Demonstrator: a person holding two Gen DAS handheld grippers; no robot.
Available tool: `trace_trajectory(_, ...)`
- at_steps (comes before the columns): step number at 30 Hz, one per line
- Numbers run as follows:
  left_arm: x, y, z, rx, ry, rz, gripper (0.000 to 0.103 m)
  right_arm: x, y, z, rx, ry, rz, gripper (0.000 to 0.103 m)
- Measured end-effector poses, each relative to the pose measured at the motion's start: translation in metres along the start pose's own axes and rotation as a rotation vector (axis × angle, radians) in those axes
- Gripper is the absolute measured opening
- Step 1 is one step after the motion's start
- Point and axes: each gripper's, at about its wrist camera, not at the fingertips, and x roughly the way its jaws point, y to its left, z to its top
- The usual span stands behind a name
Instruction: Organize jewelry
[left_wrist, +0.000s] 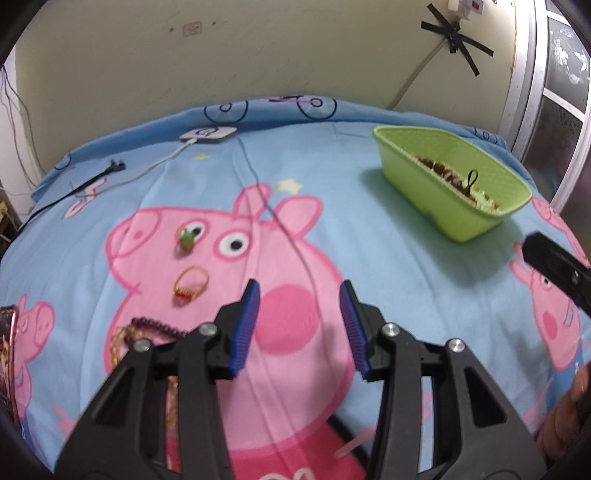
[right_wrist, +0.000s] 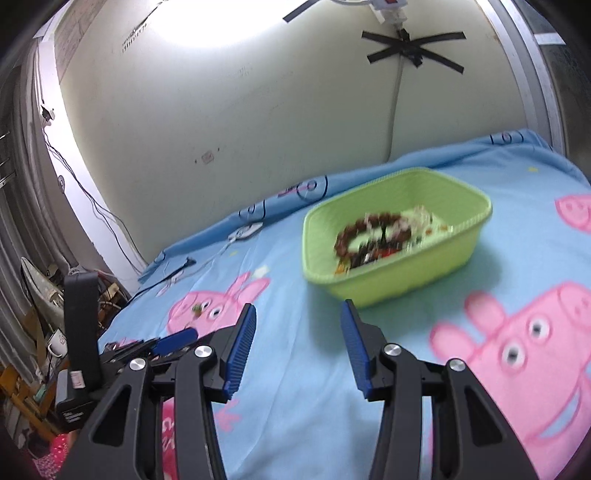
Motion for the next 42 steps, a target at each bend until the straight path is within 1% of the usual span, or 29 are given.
trace_trajectory(2, -0.001, 0.003, -0.003, -0.006, 0.000, -0.003, 0.042, -0.002, 0.004, -0.008, 0.005, 0.008, -0.009, 0.029)
trace_trajectory(6, -0.008, 0.006, -0.008, -0.008, -0.028, 0.011, 0.042, 0.002, 0.003, -0.015, 0.032, 0.028, -0.031, 0.029)
trace_trajectory(13, -0.015, 0.007, -0.012, -0.010, -0.063, 0.039, 0.042, 0.005, -0.001, -0.016, 0.060, 0.031, -0.033, 0.029)
trace_trajectory(27, -0.011, 0.003, -0.011, 0.019, -0.045, 0.040, 0.042, 0.009, -0.004, -0.016, 0.073, 0.052, 0.001, 0.029)
trace_trajectory(42, -0.008, -0.002, -0.011, 0.024, -0.028, 0.034, 0.042, 0.011, -0.005, -0.016, 0.091, 0.065, -0.002, 0.029)
